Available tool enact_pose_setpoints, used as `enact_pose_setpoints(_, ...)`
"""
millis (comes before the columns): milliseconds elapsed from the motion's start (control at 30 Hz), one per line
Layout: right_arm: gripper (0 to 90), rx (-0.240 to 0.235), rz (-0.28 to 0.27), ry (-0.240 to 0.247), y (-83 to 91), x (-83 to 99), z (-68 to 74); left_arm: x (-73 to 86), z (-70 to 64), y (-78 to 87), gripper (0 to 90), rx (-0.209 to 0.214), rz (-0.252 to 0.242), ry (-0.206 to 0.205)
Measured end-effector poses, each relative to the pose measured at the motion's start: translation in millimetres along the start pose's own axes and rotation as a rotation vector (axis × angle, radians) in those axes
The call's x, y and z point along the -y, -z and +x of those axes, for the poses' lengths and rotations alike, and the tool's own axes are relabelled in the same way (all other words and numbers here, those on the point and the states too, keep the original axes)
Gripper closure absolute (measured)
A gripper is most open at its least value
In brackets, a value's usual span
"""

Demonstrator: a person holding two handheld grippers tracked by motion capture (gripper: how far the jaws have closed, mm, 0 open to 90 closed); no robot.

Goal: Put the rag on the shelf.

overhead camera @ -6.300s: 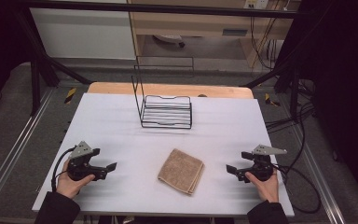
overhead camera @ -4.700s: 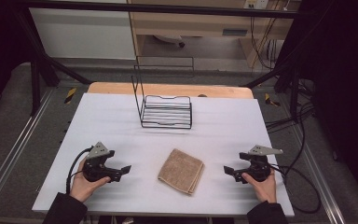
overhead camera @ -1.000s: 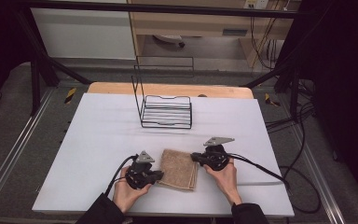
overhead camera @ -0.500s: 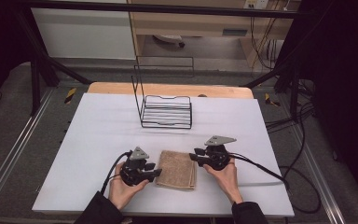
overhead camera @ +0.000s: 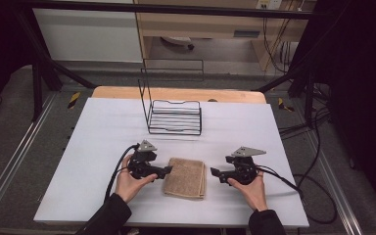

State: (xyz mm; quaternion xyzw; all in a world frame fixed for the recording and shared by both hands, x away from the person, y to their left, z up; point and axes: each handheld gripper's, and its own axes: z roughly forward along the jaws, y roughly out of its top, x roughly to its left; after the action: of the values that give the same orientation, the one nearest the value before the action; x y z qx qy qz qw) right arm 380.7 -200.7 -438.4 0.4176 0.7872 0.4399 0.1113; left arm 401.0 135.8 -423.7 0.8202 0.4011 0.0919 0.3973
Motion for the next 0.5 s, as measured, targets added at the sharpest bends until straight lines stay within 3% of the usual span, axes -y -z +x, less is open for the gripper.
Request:
enact_pose_setpoints(133,8.8,-0.003,0.001,-0.021,4.5,6.2,-2.6,-7.3,4.4,-7.8,21.8,-0.007,0.002,0.015)
enact_pose_setpoints(500,6.2,-0.019,0.002,-0.034,3.3,9.7,-1.8,-7.1,9.7,-29.8,48.2,0.014,0.051,0.040)
